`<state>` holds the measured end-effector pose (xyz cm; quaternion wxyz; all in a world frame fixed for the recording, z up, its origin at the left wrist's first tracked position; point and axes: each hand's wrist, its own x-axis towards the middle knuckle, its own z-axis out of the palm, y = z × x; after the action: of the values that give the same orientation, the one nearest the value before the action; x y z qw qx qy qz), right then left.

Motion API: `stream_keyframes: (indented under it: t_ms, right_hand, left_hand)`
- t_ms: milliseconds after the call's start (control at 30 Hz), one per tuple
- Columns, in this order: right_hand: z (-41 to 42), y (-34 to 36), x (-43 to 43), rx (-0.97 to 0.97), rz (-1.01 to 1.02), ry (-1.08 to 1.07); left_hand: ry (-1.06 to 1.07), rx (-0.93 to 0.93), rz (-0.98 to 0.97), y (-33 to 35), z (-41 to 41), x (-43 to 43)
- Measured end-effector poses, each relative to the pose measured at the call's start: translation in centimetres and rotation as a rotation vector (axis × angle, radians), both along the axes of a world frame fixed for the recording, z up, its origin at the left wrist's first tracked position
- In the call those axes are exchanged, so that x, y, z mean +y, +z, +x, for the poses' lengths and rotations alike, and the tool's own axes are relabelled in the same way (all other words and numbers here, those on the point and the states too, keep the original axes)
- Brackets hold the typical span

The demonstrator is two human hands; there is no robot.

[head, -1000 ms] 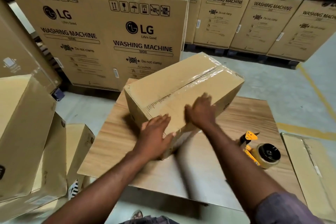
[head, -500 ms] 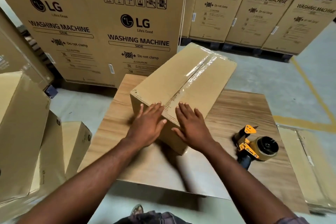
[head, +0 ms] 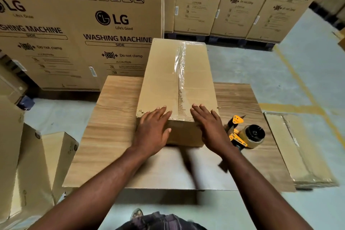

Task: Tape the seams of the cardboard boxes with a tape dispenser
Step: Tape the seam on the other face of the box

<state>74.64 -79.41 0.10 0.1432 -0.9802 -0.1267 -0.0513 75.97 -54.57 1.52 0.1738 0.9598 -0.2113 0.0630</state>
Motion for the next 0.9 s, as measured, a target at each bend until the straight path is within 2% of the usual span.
stream_keyframes:
  t_ms: [133, 233, 300, 367, 400, 467, 567, 633, 700, 833, 900]
  right_hand:
    - [-1.3, 0.7, -2.8, -0.008, 0.158, 0.039]
    - [-3.3, 0.0, -4.1, -0.056, 0.453, -0.056]
    - [-4.5, -0.8, -4.4, -0.04, 0.683, -0.194]
    - [-5.6, -1.7, -5.4, 0.019, 0.88, -0.476]
    - [-6.2, -2.3, -6.3, 0.063, 0.885, -0.652]
    - [-7.6, -4.6, -8.4, 0.225, 0.807, -0.951]
    - [-8.7, -8.8, -11.7, 0.423, 0.92, -1.187]
    - [-8.4, -10.7, -13.0, 0.505, 0.999, -1.224]
    - [-7.8, -11.1, -13.8, 0.578, 1.163, -1.221]
    - [-6.4, -11.7, -14.6, 0.737, 1.783, -1.192]
    - [-5.3, -12.4, -15.0, 0.751, 1.97, -1.115]
  left_hand:
    - [0.054, -0.013, -0.088, -0.6, -0.9, -0.5]
    - [0.128, -0.006, -0.221, -0.5, -0.8, -1.5]
    - [0.127, -0.035, -0.299, -0.1, -1.3, -2.8]
    - [0.015, -0.055, -0.347, 0.1, -2.6, -5.1]
    - [-0.074, -0.017, -0.386, 0.0, -3.4, -6.5]
    - [-0.241, 0.18, -0.485, -0.6, -5.0, -9.5]
    - [-0.312, 0.577, -0.456, -3.3, -6.8, -15.0]
    - [-0.254, 0.738, -0.406, -5.6, -7.0, -18.4]
    - [-0.171, 0.837, -0.363, -7.4, -6.6, -21.6]
    - [0.051, 0.922, -0.355, -10.0, -5.7, -25.7]
    - [0.153, 0.973, -0.418, -10.7, -5.4, -26.5]
